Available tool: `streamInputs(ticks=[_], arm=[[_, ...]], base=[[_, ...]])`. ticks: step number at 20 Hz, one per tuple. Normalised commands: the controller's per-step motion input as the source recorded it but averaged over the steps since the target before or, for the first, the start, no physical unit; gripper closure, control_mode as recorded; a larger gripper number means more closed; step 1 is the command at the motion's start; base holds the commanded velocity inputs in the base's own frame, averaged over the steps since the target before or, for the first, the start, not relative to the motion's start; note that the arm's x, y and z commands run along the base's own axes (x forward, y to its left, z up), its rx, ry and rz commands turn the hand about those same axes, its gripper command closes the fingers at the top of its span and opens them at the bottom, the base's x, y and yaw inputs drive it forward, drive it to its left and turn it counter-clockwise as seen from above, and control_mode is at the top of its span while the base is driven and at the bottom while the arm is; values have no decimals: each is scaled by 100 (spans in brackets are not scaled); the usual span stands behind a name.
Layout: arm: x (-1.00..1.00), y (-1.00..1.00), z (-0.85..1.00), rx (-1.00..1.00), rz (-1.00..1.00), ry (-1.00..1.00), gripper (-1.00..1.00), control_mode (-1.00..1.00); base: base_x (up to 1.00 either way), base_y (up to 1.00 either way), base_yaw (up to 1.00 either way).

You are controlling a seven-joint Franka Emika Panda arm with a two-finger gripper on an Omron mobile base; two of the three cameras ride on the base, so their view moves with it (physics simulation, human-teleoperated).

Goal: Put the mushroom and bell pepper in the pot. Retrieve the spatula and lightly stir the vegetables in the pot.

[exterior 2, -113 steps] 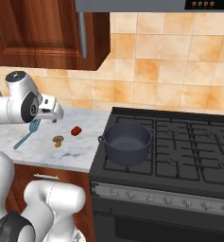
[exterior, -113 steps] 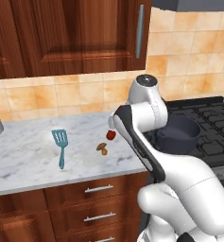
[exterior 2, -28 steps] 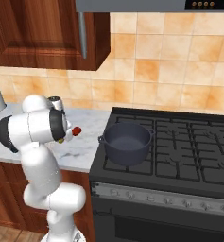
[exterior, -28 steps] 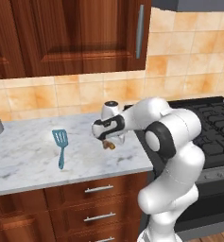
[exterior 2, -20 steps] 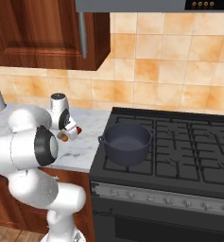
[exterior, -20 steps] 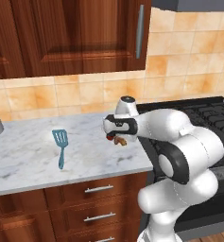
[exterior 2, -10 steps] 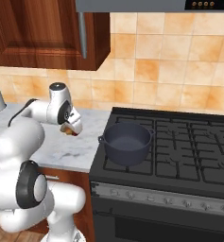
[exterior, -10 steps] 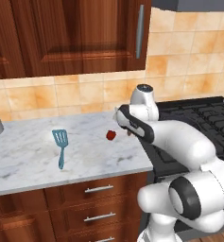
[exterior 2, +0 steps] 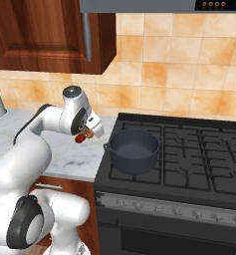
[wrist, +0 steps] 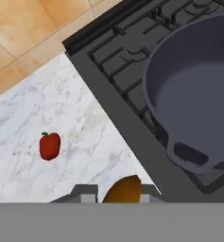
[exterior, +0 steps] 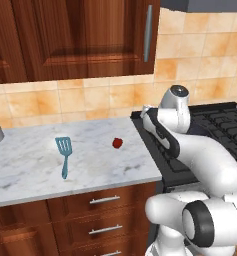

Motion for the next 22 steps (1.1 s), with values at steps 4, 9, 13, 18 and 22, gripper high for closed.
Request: streamInputs(ticks=[4,9,13,18,22], arm=[[0,-82,17,-5,-10,1,100,-100],[0,-78,14,0,-13,14,100,-100],[5,-62,-8,0,-9,7,100,-100],[3,-43,-40,0,-5,3,100,-100],[10,-23,-52,0,-1,1,100,-100]], base=[[0,0,0],[0,0,0],[0,0,0],[0,0,0],[0,0,0]])
